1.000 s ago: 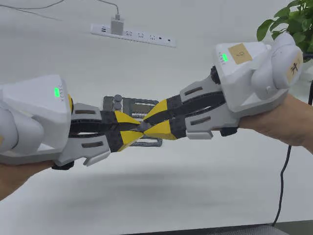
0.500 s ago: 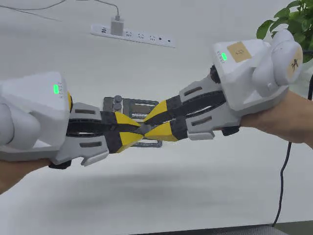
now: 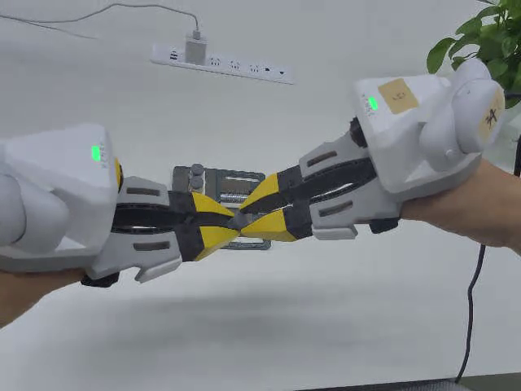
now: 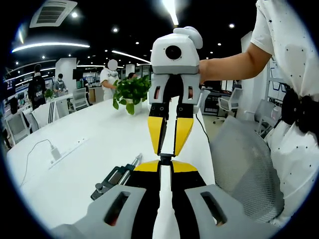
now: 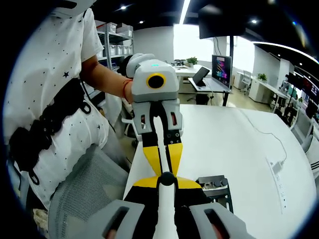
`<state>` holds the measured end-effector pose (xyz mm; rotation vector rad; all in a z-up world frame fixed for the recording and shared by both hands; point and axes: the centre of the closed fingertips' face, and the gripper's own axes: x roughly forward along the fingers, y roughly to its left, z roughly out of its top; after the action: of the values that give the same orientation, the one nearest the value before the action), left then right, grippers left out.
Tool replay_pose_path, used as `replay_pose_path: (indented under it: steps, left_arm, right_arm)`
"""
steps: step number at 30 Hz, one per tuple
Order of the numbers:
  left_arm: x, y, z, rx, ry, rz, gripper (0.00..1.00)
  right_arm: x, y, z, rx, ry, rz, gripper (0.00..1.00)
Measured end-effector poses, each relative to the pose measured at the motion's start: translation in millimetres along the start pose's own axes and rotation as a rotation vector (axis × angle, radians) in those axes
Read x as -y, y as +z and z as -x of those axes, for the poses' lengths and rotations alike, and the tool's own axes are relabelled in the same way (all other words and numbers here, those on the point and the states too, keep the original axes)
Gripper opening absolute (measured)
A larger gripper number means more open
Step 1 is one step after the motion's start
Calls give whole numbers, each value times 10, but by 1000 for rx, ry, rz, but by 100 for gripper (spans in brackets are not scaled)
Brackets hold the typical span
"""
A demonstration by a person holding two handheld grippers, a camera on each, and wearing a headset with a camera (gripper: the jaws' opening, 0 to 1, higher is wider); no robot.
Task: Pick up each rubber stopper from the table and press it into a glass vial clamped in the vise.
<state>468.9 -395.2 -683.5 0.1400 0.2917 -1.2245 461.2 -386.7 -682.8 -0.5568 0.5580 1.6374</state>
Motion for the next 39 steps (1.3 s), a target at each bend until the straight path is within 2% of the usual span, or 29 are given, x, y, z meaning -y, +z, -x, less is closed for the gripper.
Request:
replay_pose_path:
  steps: [20,27,35,39]
  left_arm:
    - [27,-75,9,3,9,1,4]
    - [21,-110,46,2,23,1,8]
    - [-82,-236,158,-9,77,15,16]
    - [-170,-317,228,-17,115,22,23]
  right_arm:
    - [-40,-13,-71,-22,15,-12,5]
    - [-12,24,-78,-17,12,-19,5]
    - [80,37,-68,-15,-11,-34,6]
    - [139,31,-78,-23,-23,-42,6]
